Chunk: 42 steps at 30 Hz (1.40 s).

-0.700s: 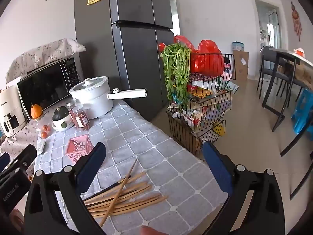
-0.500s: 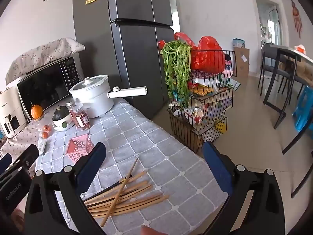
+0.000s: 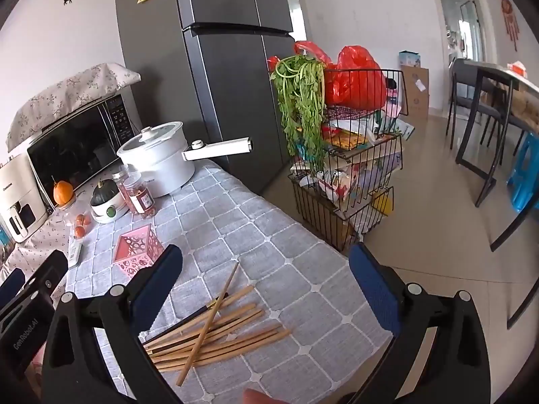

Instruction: Organize utensils

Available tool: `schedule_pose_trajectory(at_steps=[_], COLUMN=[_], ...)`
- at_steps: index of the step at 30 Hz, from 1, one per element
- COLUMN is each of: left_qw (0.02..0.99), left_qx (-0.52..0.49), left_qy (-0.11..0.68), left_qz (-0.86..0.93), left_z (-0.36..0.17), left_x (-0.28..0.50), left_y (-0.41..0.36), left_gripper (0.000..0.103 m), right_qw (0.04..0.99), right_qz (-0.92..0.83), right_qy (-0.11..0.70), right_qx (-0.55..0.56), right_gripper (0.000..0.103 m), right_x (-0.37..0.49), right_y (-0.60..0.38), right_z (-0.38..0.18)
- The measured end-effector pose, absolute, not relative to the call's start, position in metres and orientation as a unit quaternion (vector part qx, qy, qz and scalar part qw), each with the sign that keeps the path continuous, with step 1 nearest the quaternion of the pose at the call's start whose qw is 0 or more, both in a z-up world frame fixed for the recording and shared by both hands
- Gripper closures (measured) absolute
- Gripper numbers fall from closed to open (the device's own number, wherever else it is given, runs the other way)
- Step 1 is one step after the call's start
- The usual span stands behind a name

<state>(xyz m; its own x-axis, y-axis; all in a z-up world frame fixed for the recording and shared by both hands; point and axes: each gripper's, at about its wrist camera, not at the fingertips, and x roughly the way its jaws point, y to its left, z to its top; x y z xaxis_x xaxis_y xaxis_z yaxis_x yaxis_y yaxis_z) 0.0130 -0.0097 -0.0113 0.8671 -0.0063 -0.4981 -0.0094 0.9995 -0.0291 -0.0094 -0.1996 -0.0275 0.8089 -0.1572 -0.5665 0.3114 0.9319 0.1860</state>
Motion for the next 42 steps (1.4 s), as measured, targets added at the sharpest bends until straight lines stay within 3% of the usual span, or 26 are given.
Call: schedule_pose_trajectory(at_steps=[42], left_qw=[0.965], left_qx=[-0.016], left_qy=[0.263], left_qz=[0.007], left_z=[-0.021], left_x=[0.008], left_y=[0.004], left_gripper=[0.007], right_qw=[0.936], right_qz=[-0.12], right_qy=[0.297], right_qx=[0.148], right_gripper=[0.007], right_x=[-0.008], right_y=[-0.2], right_z=[-0.035])
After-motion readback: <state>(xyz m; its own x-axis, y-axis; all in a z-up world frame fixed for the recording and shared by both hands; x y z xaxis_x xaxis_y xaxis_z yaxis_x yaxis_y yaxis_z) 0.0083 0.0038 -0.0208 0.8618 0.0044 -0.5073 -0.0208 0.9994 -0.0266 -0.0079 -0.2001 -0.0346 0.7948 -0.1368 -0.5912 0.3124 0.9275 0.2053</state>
